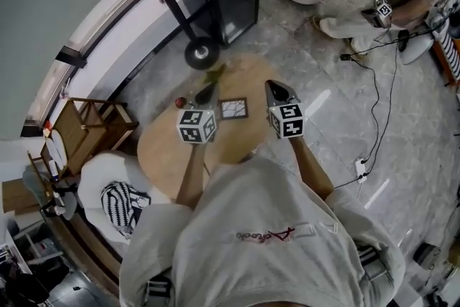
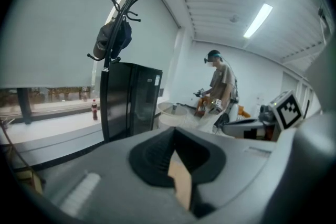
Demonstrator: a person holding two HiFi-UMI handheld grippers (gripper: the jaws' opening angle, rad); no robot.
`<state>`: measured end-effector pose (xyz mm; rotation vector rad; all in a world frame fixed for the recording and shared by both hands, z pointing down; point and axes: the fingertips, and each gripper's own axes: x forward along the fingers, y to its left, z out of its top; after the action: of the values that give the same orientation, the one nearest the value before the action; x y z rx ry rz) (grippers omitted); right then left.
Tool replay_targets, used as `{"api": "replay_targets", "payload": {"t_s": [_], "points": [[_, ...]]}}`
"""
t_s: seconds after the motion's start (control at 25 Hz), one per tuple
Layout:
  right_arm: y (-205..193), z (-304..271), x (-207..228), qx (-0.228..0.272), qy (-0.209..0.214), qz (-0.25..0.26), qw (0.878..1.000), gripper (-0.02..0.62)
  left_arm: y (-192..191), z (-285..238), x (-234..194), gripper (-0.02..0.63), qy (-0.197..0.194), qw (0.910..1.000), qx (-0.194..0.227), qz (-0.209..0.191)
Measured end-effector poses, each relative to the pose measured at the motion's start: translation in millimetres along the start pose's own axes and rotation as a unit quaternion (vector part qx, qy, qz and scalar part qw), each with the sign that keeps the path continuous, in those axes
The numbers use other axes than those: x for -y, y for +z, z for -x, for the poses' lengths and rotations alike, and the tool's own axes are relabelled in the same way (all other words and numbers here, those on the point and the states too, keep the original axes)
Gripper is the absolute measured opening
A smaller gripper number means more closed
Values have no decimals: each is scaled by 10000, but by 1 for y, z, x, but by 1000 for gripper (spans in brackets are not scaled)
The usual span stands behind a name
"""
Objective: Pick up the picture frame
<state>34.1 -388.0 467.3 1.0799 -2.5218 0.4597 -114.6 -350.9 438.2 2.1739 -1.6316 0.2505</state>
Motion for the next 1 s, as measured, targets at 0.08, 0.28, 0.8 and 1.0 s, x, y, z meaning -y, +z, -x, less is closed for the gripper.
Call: {"api": "replay_targets", "payload": {"t_s": [0.08, 0.28, 0.8, 1.0], "points": [[-4, -3, 1, -47, 20, -35, 10000, 5, -4, 0, -2, 0, 42, 10000, -30, 33], [-13, -12, -6, -157, 130, -32, 9998, 5, -13, 2, -10, 0, 138, 9998, -85, 127], [-37, -28, -12, -394, 160, -141, 9990, 5, -45, 1, -25, 0, 177, 9990, -331, 262], [-51, -33, -13, -481, 68, -187, 9986, 5, -53, -1, -38, 0, 131, 9989, -377, 254]]}}
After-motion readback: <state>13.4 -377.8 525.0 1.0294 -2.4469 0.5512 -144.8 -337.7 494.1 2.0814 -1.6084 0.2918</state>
